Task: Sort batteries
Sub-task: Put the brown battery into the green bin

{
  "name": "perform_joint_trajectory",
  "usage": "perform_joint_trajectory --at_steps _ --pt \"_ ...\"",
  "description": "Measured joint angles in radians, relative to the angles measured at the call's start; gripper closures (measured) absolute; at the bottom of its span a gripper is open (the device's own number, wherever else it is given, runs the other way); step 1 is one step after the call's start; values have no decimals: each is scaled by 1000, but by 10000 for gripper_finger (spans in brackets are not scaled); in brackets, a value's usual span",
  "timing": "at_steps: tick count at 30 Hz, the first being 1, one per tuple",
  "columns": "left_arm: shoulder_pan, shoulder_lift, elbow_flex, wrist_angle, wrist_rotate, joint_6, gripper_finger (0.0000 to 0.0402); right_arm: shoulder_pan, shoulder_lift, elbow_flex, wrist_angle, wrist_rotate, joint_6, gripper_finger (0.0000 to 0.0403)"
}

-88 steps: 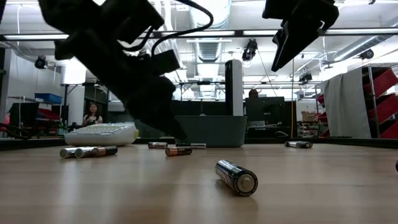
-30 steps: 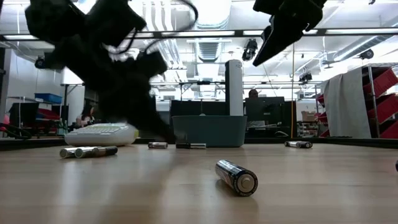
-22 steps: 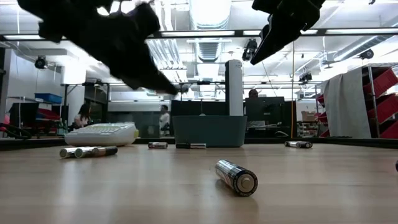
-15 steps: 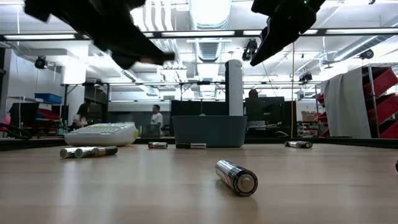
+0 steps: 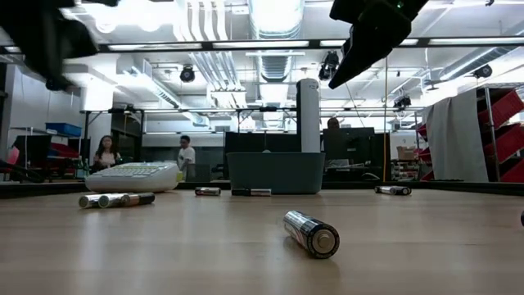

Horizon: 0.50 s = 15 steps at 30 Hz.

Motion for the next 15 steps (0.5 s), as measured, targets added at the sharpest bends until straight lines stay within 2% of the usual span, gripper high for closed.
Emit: perform_joint_trajectory --at_steps 9,15 --pt "-95 23 0 -49 85 -222 374 0 0 0 1 0 1 213" --pt "-122 35 0 -81 168 -304 374 0 0 0 1 -1 5 218"
